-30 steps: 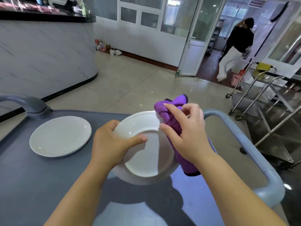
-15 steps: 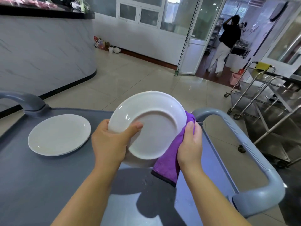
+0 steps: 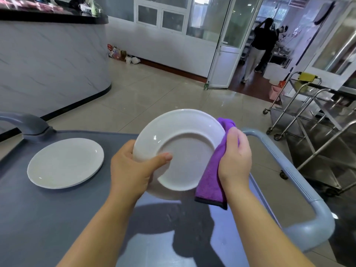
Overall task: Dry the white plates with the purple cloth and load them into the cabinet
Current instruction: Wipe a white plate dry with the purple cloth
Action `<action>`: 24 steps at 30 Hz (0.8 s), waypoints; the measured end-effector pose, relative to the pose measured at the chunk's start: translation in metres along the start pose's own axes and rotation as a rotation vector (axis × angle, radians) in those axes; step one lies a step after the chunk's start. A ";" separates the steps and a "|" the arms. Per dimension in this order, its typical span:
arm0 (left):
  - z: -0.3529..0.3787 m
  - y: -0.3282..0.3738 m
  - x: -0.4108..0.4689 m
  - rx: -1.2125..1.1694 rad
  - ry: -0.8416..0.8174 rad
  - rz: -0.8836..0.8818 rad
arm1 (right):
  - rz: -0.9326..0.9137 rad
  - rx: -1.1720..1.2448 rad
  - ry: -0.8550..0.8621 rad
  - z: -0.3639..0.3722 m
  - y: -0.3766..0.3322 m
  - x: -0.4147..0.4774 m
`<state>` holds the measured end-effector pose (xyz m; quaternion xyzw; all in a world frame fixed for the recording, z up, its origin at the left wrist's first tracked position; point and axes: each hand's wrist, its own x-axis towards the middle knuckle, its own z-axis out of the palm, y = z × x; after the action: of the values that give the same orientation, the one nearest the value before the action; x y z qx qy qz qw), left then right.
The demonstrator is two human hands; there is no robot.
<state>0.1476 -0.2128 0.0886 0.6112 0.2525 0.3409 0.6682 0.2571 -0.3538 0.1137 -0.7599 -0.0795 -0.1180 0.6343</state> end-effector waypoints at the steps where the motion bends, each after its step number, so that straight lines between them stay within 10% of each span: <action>1: 0.004 -0.002 -0.003 -0.022 0.014 -0.005 | 0.071 0.057 0.046 0.002 0.005 -0.005; 6: 0.012 -0.002 -0.004 -0.075 -0.051 -0.076 | 0.245 0.101 0.019 -0.001 0.020 -0.005; 12: 0.001 0.010 0.009 -0.029 -0.185 -0.025 | -0.055 -0.137 -0.215 -0.013 -0.006 0.026; 24: 0.022 -0.006 0.001 -0.245 -0.059 -0.025 | 0.239 0.197 0.054 0.008 0.026 -0.010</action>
<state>0.1658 -0.2261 0.0858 0.5316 0.1968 0.3429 0.7491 0.2554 -0.3501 0.0847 -0.6945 0.0175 -0.0537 0.7173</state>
